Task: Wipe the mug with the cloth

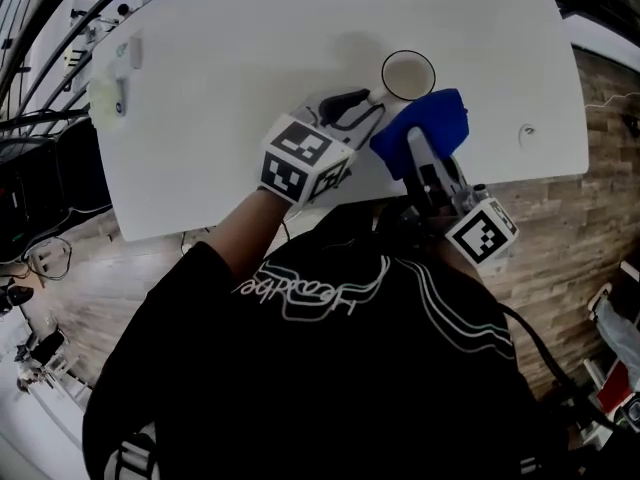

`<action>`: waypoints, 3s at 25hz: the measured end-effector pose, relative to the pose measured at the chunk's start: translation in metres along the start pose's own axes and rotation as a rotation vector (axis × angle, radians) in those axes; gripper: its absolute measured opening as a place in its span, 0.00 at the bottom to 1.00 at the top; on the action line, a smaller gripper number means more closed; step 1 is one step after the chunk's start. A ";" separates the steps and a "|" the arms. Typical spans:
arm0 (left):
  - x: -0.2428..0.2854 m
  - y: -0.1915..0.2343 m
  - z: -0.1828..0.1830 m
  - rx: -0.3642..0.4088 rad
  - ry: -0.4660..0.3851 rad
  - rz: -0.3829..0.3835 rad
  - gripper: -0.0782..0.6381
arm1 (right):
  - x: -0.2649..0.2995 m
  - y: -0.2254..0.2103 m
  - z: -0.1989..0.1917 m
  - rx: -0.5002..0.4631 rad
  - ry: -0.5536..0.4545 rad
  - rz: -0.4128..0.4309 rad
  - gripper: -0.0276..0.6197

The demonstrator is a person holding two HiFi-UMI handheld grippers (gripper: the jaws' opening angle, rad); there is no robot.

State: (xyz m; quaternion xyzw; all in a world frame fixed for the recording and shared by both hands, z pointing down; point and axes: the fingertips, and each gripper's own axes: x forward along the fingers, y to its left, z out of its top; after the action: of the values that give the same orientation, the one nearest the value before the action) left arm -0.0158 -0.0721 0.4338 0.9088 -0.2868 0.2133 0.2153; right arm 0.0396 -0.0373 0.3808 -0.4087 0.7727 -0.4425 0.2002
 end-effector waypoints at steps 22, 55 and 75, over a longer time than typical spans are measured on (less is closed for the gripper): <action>0.009 -0.015 0.005 0.038 0.032 -0.098 0.22 | 0.009 -0.044 -0.009 0.178 -0.072 -0.113 0.12; 0.001 -0.013 0.004 0.222 0.009 -0.060 0.21 | -0.022 -0.039 0.035 0.005 0.158 -0.149 0.12; 0.000 -0.013 0.009 0.223 0.058 -0.046 0.21 | -0.005 -0.056 0.037 -0.031 0.258 -0.083 0.12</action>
State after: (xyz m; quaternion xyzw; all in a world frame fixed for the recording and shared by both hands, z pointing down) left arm -0.0051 -0.0672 0.4233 0.9269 -0.2338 0.2652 0.1258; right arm 0.0933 -0.0680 0.4083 -0.3830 0.7812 -0.4874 0.0741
